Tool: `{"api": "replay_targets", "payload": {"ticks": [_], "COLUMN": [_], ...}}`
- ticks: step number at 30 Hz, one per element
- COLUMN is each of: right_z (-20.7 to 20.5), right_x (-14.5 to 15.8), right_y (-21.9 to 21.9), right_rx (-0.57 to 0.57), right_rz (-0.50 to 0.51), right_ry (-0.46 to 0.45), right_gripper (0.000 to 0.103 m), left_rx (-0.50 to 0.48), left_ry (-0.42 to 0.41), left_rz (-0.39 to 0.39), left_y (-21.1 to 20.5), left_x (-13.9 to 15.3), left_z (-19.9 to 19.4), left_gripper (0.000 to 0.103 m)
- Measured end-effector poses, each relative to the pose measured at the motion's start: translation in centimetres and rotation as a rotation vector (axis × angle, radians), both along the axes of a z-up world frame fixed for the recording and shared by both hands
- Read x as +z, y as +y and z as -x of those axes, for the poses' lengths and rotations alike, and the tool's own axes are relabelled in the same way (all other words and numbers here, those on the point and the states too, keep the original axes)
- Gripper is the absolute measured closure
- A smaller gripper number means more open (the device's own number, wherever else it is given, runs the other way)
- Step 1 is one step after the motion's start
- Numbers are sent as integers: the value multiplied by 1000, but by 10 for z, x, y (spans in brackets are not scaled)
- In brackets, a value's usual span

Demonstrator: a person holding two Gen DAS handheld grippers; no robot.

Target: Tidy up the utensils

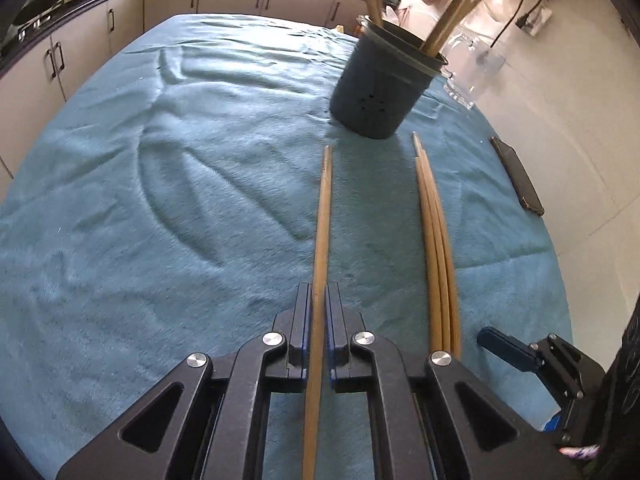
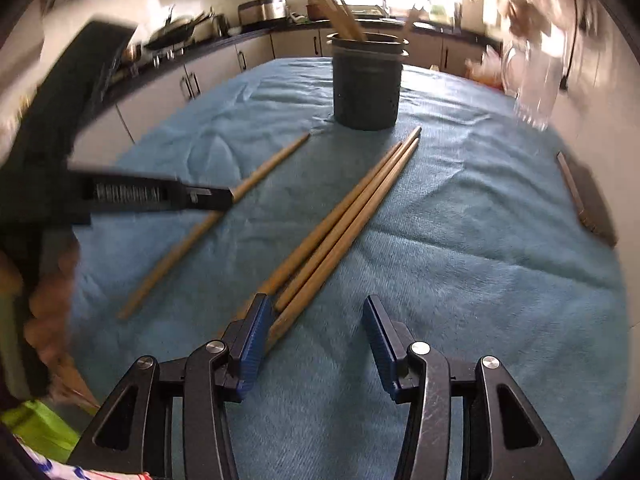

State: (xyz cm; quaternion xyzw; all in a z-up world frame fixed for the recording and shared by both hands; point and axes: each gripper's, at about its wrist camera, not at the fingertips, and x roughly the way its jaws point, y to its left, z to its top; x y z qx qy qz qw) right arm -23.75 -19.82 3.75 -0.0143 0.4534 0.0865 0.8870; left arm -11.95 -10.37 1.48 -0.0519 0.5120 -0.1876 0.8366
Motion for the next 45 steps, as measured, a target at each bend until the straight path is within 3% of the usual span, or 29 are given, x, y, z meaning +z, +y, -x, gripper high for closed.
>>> {"api": "replay_targets", "payload": {"ticks": [3,8,10,14,23,30,32,34,35,42,45], "right_z": [2,5,7,15,47,80,81,78,76,34,8], "right_x": [-2,2,1,4,11,3,5,11,13,14,8], "right_y": [3,6,8,3,-56,-75,-77,-83,-85,-98,-103], "right_rx": [-18,-32,-25,-57,-237,-255,-243,-241,-243,-241,-239], "right_rz": [45,89,97,83,73,95,93,77,67,51,-9], "right_ry": [6,9,10,6,51,128,130,114,102,74,83], "right_gripper": [52,72,88,95,95,95,89,66,61,60,60], "left_rx": [6,10,12,12,14,1,-8,-19,-20,-29,-25], "left_ry": [-5,-28,-28,-22,-15,20,39,62,65,49,40], "left_rz": [18,21,31,57,70,73,70,58,55,31,-3], "left_y": [2,3,6,10,13,17,19,22,23,29,25], "left_x": [-1,-3,-3,-4,-4,-4,-4,-2,-1,12,14], "left_z": [2,8,11,14,16,26,29,32,33,29,16], "left_gripper": [96,95,94,94,94,95,95,95,95,93,93]}}
